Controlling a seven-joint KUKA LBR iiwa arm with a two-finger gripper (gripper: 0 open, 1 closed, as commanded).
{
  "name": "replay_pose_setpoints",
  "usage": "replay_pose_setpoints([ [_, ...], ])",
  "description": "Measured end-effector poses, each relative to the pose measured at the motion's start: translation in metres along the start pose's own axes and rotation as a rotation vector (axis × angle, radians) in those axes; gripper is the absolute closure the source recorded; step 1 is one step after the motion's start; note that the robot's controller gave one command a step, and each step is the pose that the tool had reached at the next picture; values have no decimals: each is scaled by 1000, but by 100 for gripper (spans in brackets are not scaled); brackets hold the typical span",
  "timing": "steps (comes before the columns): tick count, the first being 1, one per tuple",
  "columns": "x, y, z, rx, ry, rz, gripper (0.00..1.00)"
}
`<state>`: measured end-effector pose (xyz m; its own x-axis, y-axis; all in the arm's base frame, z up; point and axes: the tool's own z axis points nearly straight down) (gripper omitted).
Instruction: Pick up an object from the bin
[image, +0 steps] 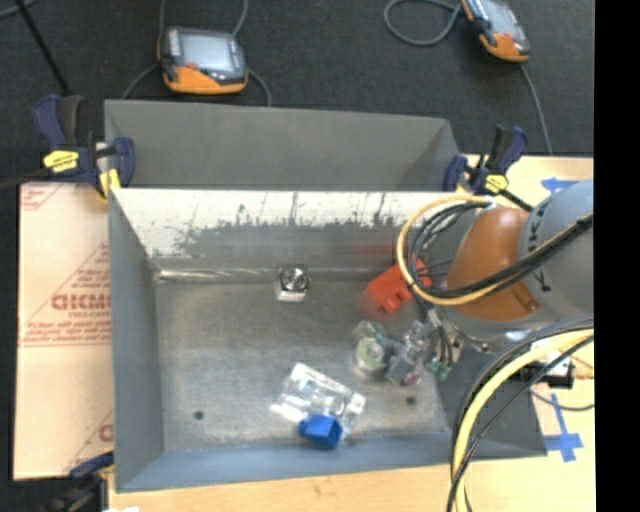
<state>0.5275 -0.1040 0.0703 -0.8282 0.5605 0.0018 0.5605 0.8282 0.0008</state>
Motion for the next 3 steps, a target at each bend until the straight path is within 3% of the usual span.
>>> replay_pose_setpoints([
  [1,-1,0,-28,-2,-6,-4,100],
  [2,-3,1,-85,-3,-9,-11,100],
  [3,-4,1,-90,-2,-6,-15,100],
])
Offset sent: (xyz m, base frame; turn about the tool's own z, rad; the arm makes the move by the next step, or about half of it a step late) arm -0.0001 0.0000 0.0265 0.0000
